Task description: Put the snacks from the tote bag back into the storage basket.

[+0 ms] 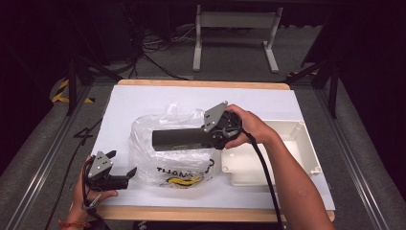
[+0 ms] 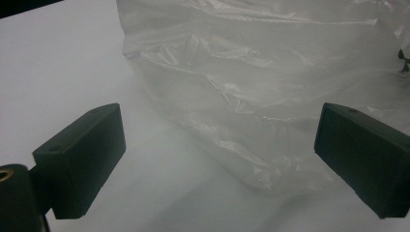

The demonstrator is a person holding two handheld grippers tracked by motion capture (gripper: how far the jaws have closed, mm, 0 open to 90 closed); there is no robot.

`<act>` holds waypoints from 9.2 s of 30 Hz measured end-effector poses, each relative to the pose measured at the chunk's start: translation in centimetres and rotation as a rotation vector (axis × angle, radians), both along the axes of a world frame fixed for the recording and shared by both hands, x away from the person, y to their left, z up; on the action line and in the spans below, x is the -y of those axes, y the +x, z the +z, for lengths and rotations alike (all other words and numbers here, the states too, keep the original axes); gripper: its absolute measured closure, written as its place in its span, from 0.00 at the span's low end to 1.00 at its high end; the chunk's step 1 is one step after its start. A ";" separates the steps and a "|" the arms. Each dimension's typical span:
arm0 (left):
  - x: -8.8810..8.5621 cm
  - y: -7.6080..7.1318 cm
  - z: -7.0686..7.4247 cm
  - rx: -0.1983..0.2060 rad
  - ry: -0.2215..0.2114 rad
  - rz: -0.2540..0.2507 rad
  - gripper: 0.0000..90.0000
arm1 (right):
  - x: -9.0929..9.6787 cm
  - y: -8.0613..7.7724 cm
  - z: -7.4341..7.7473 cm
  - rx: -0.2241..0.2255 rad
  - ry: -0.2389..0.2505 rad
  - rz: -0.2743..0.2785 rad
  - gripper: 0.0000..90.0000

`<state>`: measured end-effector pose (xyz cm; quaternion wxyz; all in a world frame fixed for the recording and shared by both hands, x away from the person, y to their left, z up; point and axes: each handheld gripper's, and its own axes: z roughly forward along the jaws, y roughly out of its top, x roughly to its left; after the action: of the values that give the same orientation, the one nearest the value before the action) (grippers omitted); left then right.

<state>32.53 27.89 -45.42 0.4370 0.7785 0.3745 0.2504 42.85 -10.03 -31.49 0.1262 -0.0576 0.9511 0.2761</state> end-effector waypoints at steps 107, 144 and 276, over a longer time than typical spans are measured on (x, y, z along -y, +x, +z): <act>0.1 0.1 0.0 -0.001 0.024 0.013 0.06 | 19.9 -2.3 -1.9 -0.096 -0.139 -0.201 0.48; 0.2 0.1 -0.1 -0.008 0.023 0.013 0.06 | 21.3 -1.5 -3.5 -0.136 -0.150 -0.215 0.47; 0.1 0.1 -0.2 -0.016 0.026 0.009 0.06 | 29.1 -12.4 -7.2 0.193 0.368 -0.967 0.09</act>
<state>32.63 27.76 -45.59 0.4226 0.7844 0.3783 0.2510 30.47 -39.16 -38.68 0.3341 0.3858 0.7890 0.3422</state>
